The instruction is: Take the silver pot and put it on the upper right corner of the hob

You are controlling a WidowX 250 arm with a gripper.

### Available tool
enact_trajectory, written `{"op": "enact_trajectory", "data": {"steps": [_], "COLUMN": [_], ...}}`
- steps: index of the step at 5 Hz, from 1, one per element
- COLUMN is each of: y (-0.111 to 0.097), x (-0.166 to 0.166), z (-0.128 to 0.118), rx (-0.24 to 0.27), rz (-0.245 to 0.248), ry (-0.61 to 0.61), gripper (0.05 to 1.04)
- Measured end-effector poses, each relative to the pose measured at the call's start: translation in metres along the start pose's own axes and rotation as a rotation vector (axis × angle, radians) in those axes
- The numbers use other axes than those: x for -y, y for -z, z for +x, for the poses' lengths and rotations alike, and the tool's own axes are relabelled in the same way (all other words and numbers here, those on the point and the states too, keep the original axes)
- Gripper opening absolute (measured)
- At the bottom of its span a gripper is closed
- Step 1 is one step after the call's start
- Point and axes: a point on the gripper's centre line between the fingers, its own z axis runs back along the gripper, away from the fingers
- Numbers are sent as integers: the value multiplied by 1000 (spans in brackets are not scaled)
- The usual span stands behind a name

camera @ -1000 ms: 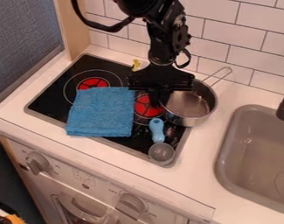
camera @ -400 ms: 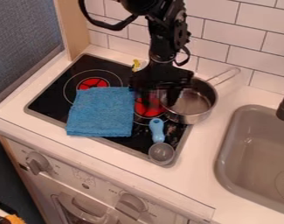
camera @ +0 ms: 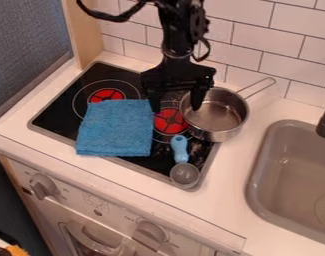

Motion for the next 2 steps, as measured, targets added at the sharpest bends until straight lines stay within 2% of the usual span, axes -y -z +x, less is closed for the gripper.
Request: {"op": "enact_trajectory", "data": {"steps": [1, 2], "y": [-16, -54], "x": [-2, 3], "z": [9, 26], "rx": [19, 97], "rz": [-24, -85], "ry": [2, 10], "gripper": [1000, 1000]}}
